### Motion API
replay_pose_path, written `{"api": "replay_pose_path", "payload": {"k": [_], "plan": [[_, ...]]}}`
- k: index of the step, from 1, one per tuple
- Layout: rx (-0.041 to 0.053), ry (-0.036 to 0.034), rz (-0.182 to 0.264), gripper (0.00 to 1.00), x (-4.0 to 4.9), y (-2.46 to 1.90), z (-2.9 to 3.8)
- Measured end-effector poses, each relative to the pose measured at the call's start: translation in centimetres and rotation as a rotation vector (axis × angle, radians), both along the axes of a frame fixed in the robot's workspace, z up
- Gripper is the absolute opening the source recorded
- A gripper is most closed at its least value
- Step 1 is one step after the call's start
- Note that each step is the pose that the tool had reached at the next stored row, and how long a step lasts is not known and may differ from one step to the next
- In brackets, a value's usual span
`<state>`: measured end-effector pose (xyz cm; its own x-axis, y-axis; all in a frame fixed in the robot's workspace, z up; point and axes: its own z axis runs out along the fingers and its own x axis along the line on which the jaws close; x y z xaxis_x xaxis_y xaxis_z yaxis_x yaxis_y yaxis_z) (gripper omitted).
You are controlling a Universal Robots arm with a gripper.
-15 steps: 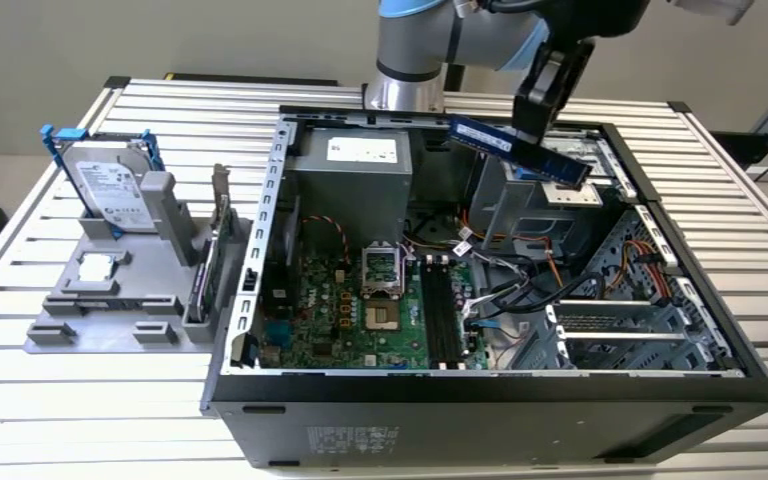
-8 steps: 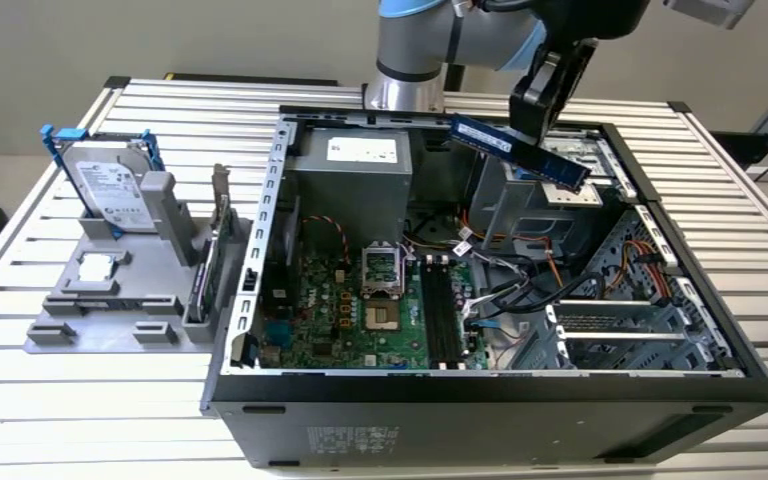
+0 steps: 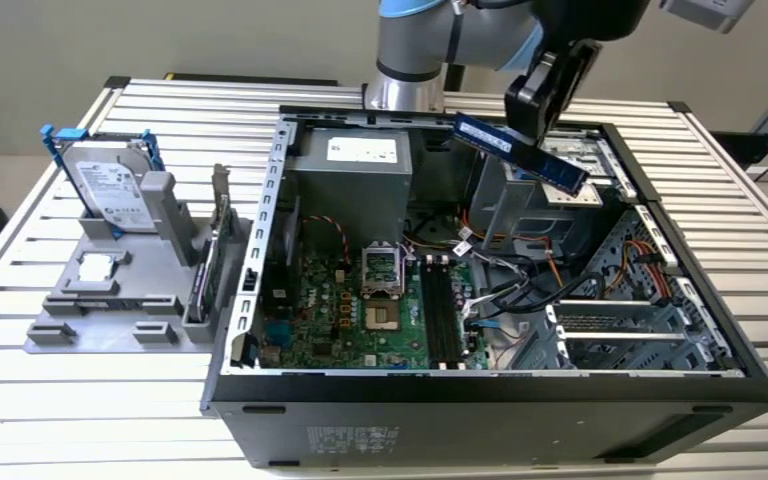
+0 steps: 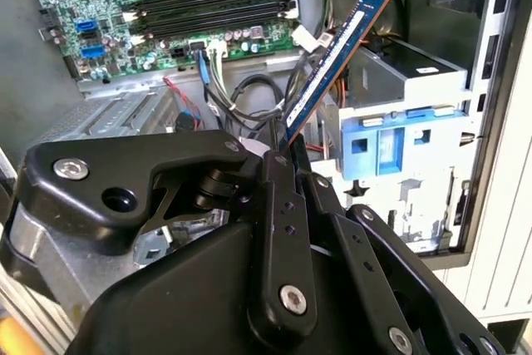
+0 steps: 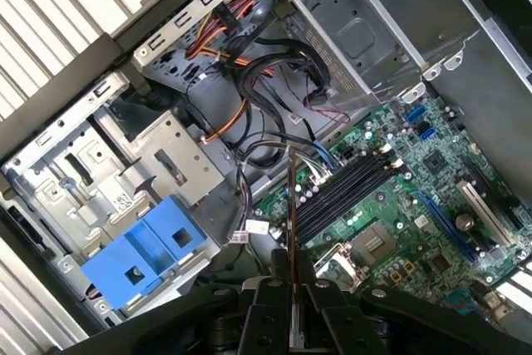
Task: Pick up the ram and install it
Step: 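Insert the ram into the slot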
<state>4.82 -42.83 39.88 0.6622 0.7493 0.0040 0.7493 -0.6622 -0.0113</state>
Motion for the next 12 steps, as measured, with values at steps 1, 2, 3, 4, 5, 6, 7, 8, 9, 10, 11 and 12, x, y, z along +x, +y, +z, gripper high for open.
{"api": "replay_pose_path", "payload": {"k": [1, 2, 3, 4, 5, 6, 7, 8, 9, 10, 11, 12], "plan": [[0.0000, 0.0000, -0.009, 0.00, 0.00, 0.00, -0.01], [0.0000, 0.0000, -0.018, 0.00, 0.00, 0.00, -0.02], [0.0000, 0.0000, -0.027, 0.00, 0.00, 0.00, -0.04], [0.0000, 0.0000, -0.036, 0.00, 0.00, 0.00, -0.05], [0.0000, 0.0000, -0.045, 0.00, 0.00, 0.00, -0.06], [0.0000, 0.0000, -0.054, 0.00, 0.00, 0.00, -0.07], [-0.0001, 0.0000, -0.063, 0.00, 0.00, 0.00, -0.08], [0.0000, 0.0000, -0.072, 0.00, 0.00, 0.00, -0.09], [0.0000, 0.0000, -0.081, 0.00, 0.00, 0.00, -0.11], [0.0000, 0.0000, -0.090, 0.00, 0.00, 0.00, -0.12], [0.0000, 0.0000, -0.099, 0.00, 0.00, 0.00, -0.14], [0.0000, 0.0000, -0.108, 0.00, 0.00, 0.00, -0.15]]}}
